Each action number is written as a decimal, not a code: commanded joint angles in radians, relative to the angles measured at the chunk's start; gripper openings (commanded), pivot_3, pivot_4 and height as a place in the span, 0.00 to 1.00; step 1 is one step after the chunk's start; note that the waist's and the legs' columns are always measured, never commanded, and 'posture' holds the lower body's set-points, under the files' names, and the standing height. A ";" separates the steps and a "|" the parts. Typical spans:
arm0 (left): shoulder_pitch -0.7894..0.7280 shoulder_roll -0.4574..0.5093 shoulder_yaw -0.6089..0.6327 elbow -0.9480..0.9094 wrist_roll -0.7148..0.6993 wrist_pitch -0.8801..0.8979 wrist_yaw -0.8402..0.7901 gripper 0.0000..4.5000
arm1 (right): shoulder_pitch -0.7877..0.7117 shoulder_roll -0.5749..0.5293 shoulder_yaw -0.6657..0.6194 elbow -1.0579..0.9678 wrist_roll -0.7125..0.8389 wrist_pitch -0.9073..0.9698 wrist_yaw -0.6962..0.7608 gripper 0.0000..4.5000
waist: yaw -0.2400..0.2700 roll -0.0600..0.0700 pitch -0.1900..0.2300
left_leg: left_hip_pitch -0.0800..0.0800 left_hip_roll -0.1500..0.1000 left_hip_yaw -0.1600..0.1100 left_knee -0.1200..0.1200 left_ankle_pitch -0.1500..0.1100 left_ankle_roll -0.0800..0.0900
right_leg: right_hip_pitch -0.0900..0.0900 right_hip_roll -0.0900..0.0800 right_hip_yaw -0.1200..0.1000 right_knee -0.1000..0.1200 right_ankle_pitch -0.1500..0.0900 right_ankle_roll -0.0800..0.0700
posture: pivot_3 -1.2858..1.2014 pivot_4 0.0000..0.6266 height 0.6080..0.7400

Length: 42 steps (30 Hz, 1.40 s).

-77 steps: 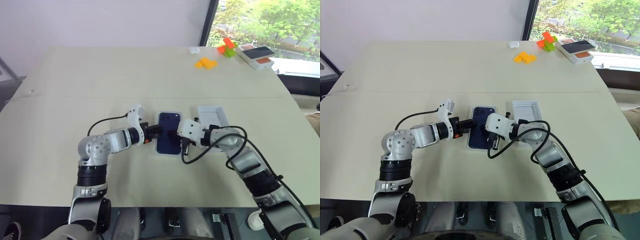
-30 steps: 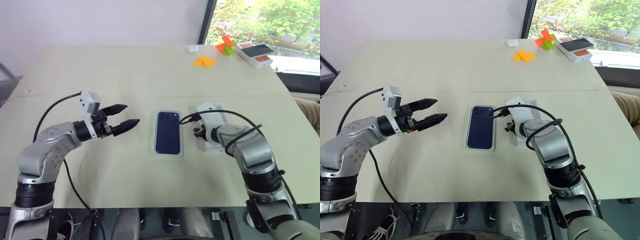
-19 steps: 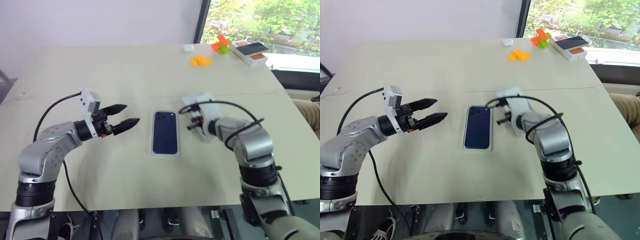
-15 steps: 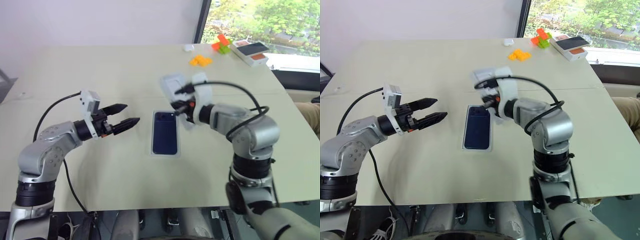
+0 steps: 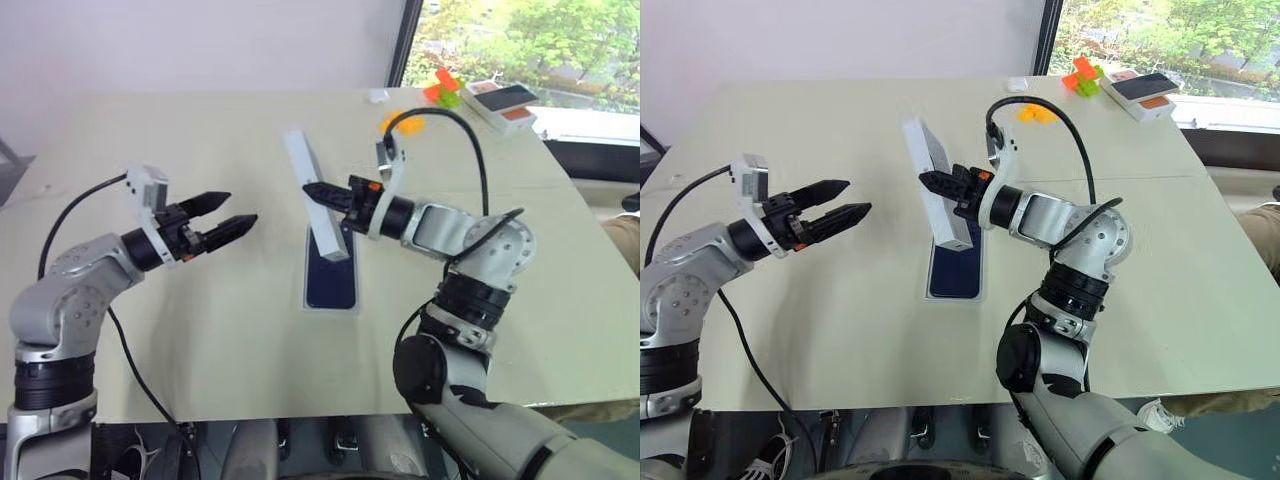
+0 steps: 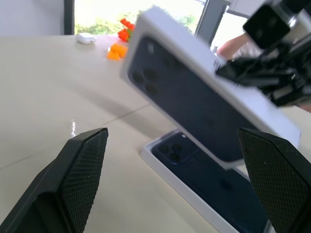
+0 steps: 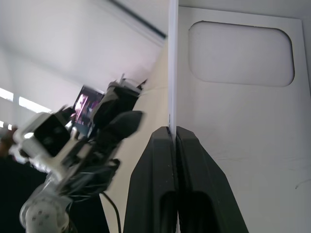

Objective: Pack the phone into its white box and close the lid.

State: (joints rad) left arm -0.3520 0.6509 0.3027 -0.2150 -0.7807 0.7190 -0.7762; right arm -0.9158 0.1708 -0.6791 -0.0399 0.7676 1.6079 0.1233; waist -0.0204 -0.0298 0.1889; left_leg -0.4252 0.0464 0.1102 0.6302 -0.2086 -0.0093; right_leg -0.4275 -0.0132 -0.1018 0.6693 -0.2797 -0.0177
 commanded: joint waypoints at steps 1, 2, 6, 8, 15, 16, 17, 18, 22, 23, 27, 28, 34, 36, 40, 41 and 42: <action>0.012 0.012 0.034 -0.038 -0.027 0.007 0.013 1.00 | -0.009 0.188 -0.016 0.024 0.137 0.007 -0.087 0.00 | 0.000 0.000 0.000 | 0.000 0.000 0.000 0.000 0.000 0.000 | 0.000 0.000 0.000 0.000 0.000 0.000 | 0.52 0.24 0.98; 0.017 0.011 0.036 -0.042 -0.028 0.007 0.019 1.00 | -0.015 0.194 -0.026 0.038 0.164 0.007 -0.116 0.00 | 0.000 0.000 0.000 | 0.000 0.000 0.000 0.000 0.000 0.000 | 0.000 0.000 0.000 0.000 0.000 0.000 | 0.52 0.24 0.98; 0.028 0.005 0.035 -0.055 -0.044 0.017 0.034 1.00 | -0.027 0.217 -0.061 0.078 0.261 0.007 -0.231 0.00 | 0.001 0.000 0.000 | 0.000 0.000 0.000 0.000 0.000 0.000 | 0.000 0.000 0.000 0.000 0.000 0.000 | 0.52 0.24 0.98; 0.030 -0.001 0.031 -0.060 -0.054 0.021 0.043 1.00 | -0.040 0.239 -0.089 0.094 0.309 0.006 -0.284 0.00 | 0.002 0.000 0.000 | 0.000 0.000 0.000 0.000 0.000 0.000 | 0.000 0.000 0.000 0.000 0.000 0.000 | 0.52 0.24 0.98; 0.030 -0.017 0.012 -0.066 -0.056 0.015 0.059 1.00 | 0.004 0.270 -0.033 0.137 0.528 -0.110 -0.484 0.00 | 0.000 0.000 0.000 | 0.000 0.000 0.000 0.000 0.000 0.000 | 0.000 0.001 0.000 0.000 0.000 0.001 | 0.52 0.24 0.98; 0.031 -0.018 0.011 -0.066 -0.058 0.017 0.059 1.00 | 0.013 0.267 -0.012 0.142 0.568 -0.131 -0.511 0.00 | 0.000 0.000 0.000 | 0.000 0.000 0.000 0.000 0.000 0.000 | 0.000 0.001 0.000 0.000 0.000 0.001 | 0.52 0.24 0.98; 0.032 -0.018 0.009 -0.066 -0.056 0.016 0.058 1.00 | 0.023 0.261 0.010 0.147 0.611 -0.155 -0.541 0.00 | -0.001 0.000 0.000 | 0.000 0.000 0.000 0.000 0.000 0.000 | 0.000 0.001 0.000 0.000 -0.001 0.002 | 0.52 0.24 0.98; 0.033 -0.016 0.006 -0.068 -0.052 0.015 0.056 1.00 | 0.033 0.254 0.033 0.152 0.653 -0.180 -0.570 0.00 | -0.001 0.000 0.000 | 0.000 0.000 0.000 0.000 0.000 0.000 | 0.000 0.001 0.000 0.000 -0.002 0.003 | 0.52 0.24 0.98; 0.032 -0.018 0.010 -0.066 -0.060 0.019 0.059 1.00 | 0.086 0.204 0.143 0.166 0.815 -0.280 -0.672 0.00 | 0.000 0.000 0.000 | 0.000 0.000 0.000 -0.001 0.000 0.000 | 0.000 0.001 0.000 0.000 -0.002 0.004 | 0.52 0.24 0.98; 0.033 -0.018 0.010 -0.065 -0.059 0.018 0.058 1.00 | 0.097 0.187 0.175 0.169 0.851 -0.302 -0.690 0.00 | 0.000 0.000 0.000 | 0.000 0.000 0.000 0.000 0.000 0.000 | 0.000 0.001 0.000 0.000 -0.002 0.004 | 0.52 0.24 0.98; 0.031 -0.021 0.006 -0.063 -0.062 0.020 0.055 1.00 | 0.132 0.129 0.286 0.172 0.994 -0.400 -0.755 0.00 | 0.000 0.000 0.000 | -0.001 0.000 0.000 0.000 0.000 0.000 | 0.000 0.001 0.000 -0.001 -0.002 0.005 | 0.52 0.24 0.98; 0.032 -0.022 0.004 -0.065 -0.062 0.018 0.055 1.00 | 0.146 0.113 0.315 0.170 1.026 -0.418 -0.768 0.00 | 0.000 0.000 0.000 | -0.001 0.000 0.000 0.000 0.000 0.000 | 0.000 0.001 0.000 -0.001 -0.002 0.005 | 0.52 0.24 0.98; 0.043 -0.030 0.006 -0.081 -0.069 0.022 0.061 1.00 | 0.204 0.058 0.464 0.140 1.140 -0.527 -0.797 0.00 | 0.001 -0.001 0.000 | -0.001 0.000 0.000 0.000 0.000 0.001 | 0.000 0.001 0.000 -0.002 -0.002 0.005 | 0.52 0.24 0.98; 0.046 -0.028 0.004 -0.085 -0.063 0.017 0.060 1.00 | 0.219 0.045 0.504 0.137 1.152 -0.565 -0.792 0.00 | 0.004 -0.001 -0.001 | -0.001 0.000 0.000 -0.001 0.000 0.001 | 0.001 0.001 0.000 -0.003 -0.002 0.005 | 0.52 0.24 0.98; 0.048 -0.029 0.006 -0.087 -0.067 0.018 0.061 1.00 | 0.251 0.028 0.559 0.143 1.146 -0.622 -0.770 0.00 | -0.002 0.000 0.000 | -0.002 0.001 0.000 0.000 -0.001 0.001 | 0.000 0.001 0.000 -0.003 -0.001 0.007 | 0.52 0.24 0.98; 0.049 -0.029 0.007 -0.088 -0.068 0.018 0.061 1.00 | 0.258 0.026 0.570 0.145 1.144 -0.632 -0.768 0.00 | -0.002 -0.001 0.000 | -0.002 0.001 0.000 0.000 -0.001 0.001 | 0.000 0.001 0.000 -0.003 -0.001 0.007 | 0.52 0.24 0.98; 0.051 -0.028 0.009 -0.087 -0.069 0.019 0.060 1.00 | 0.262 0.025 0.580 0.145 1.138 -0.643 -0.763 0.00 | 0.000 -0.001 0.000 | -0.002 0.001 0.000 0.000 -0.001 0.001 | 0.000 0.002 0.000 -0.003 -0.001 0.007 | 0.52 0.24 0.98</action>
State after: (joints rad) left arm -0.3028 0.6195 0.2921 -0.2721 -0.8283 0.7395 -0.7152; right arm -0.6554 0.1313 -0.1188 0.1397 1.8742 0.9851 -0.6602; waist -0.0207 -0.0303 0.1888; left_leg -0.4268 0.0474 0.1102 0.6299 -0.2093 -0.0080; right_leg -0.4278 -0.0114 -0.1015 0.6663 -0.2811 -0.0110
